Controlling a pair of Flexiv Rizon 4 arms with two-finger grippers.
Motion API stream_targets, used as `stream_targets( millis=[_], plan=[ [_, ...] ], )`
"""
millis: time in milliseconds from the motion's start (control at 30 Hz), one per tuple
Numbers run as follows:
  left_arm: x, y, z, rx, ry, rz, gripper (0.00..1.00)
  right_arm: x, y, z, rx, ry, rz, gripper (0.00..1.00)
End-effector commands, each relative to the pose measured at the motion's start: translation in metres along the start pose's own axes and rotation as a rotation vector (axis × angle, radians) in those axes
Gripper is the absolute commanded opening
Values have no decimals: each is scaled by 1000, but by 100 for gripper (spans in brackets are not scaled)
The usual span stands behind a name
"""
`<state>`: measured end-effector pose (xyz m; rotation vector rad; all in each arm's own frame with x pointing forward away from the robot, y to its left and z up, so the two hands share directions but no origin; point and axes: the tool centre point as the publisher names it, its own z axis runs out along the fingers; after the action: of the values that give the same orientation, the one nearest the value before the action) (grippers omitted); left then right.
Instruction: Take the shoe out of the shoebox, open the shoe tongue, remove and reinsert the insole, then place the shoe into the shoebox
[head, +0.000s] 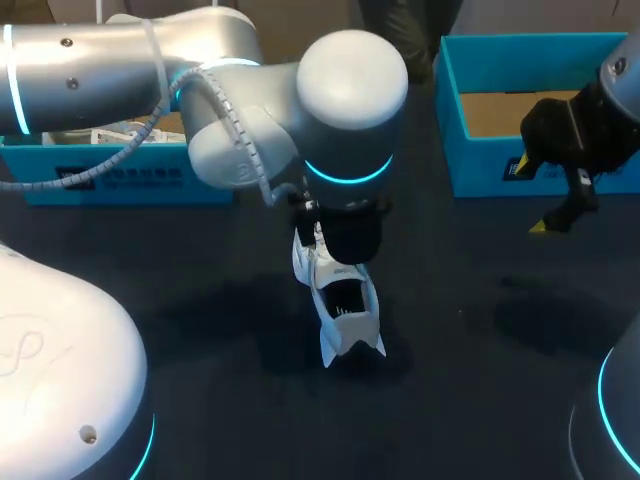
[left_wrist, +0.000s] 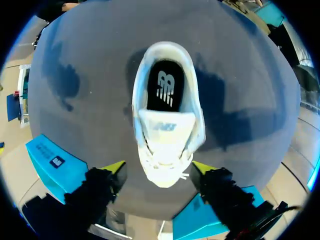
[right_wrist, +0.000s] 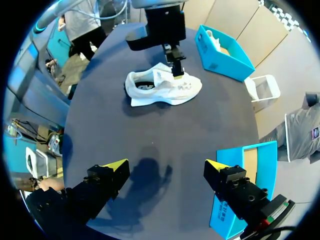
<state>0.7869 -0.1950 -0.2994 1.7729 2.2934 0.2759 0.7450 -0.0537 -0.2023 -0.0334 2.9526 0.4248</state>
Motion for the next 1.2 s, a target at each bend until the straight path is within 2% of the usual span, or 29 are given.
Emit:
stream_targets(
  millis=[33,200,633,867,1033,1200],
  plan=[
    [2,4,-2,1,-3,-8,45,-1,0,1,2,0,0,100],
    [5,1,0,7,-8,-14,47,-1,0,1,2,0,0,100],
    [10,-38,17,46,1,40,47,-1,0,1,2,0,0,100],
    [9,-47,24,63,-2,34,44,-1,0,1,2,0,0,100],
    [13,-46,17,68,0,5,45,-1,0,1,2,0,0,100],
    [21,-43,-2,66,10,-50,46,-1,0,1,2,0,0,100]
  ],
)
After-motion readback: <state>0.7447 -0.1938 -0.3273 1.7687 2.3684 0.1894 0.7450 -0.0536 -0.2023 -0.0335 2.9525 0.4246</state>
